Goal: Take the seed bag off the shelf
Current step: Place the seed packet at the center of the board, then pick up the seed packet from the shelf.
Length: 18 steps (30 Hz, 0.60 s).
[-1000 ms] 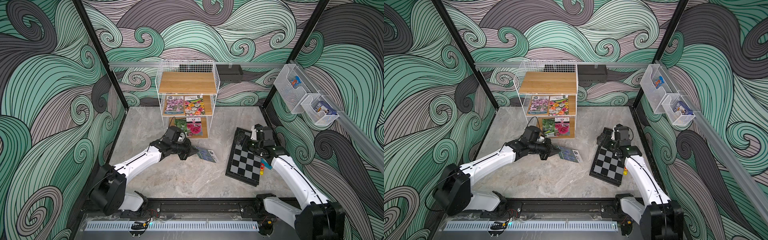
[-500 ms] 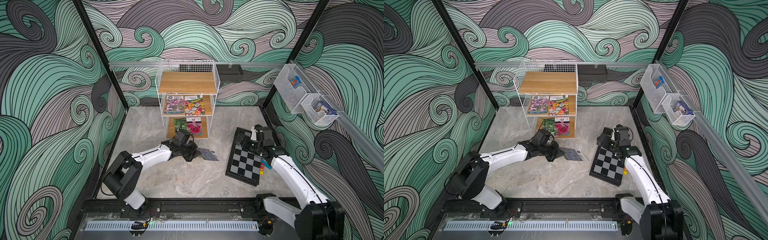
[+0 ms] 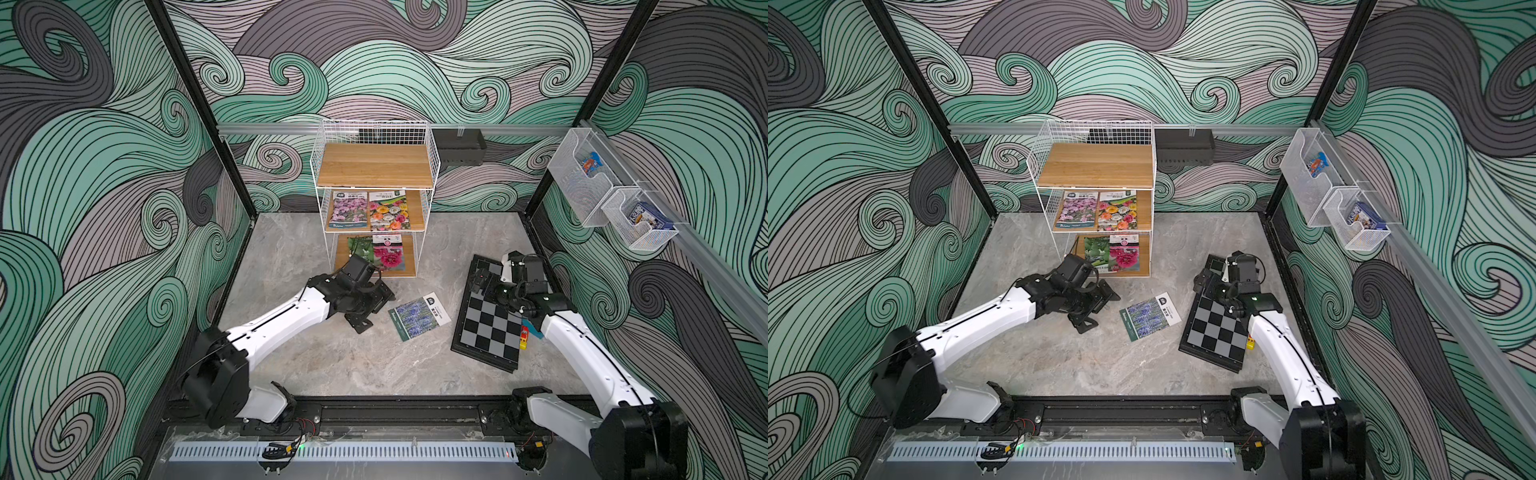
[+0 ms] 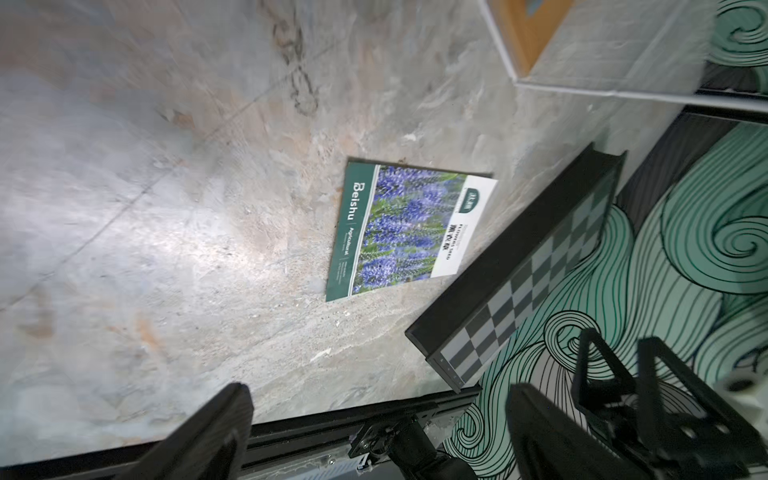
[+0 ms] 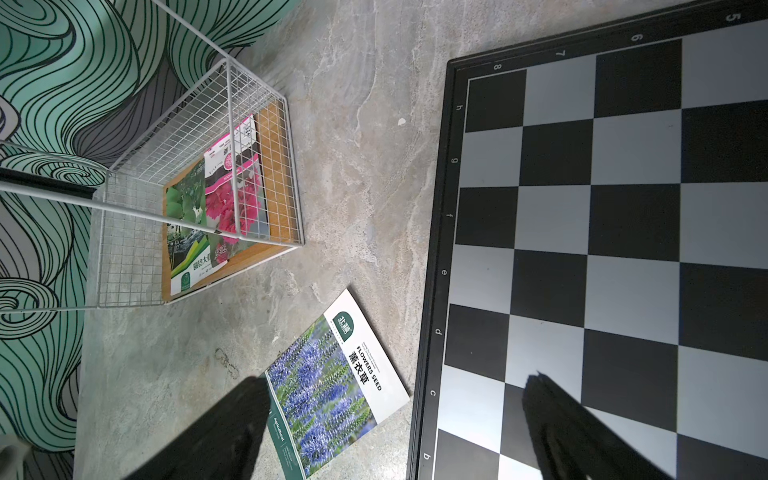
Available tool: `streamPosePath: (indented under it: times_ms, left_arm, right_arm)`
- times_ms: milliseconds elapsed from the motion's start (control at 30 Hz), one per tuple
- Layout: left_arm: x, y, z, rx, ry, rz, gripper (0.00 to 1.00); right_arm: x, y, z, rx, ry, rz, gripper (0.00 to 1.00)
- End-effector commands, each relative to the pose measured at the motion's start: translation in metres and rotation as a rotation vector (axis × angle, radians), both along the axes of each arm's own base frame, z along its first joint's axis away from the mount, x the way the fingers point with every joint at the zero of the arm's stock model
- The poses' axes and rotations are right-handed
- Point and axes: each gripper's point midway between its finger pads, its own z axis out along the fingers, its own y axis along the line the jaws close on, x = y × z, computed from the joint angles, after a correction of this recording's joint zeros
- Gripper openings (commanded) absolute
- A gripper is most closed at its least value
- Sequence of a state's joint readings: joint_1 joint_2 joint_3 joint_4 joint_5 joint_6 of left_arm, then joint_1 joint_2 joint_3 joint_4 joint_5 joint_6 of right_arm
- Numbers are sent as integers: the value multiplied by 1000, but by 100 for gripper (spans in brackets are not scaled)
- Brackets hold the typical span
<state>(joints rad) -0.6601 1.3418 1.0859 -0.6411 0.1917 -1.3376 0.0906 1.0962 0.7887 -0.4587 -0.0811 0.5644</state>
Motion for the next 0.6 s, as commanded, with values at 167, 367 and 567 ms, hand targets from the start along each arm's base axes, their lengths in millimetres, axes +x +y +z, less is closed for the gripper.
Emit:
streamPosePath:
  times_ms: [167,367,567]
  left_arm:
    - [45,83,82,126,-278,196,99]
    - [95,94,111,46,-404,321,98]
    - [134,87,120,20,-450,384,99]
  right_arm:
    - [1,7,-8,4,19,16,99]
    - [-2,12,-8,10,18,37,99]
    - [-9,14,-9,14,13,49,99]
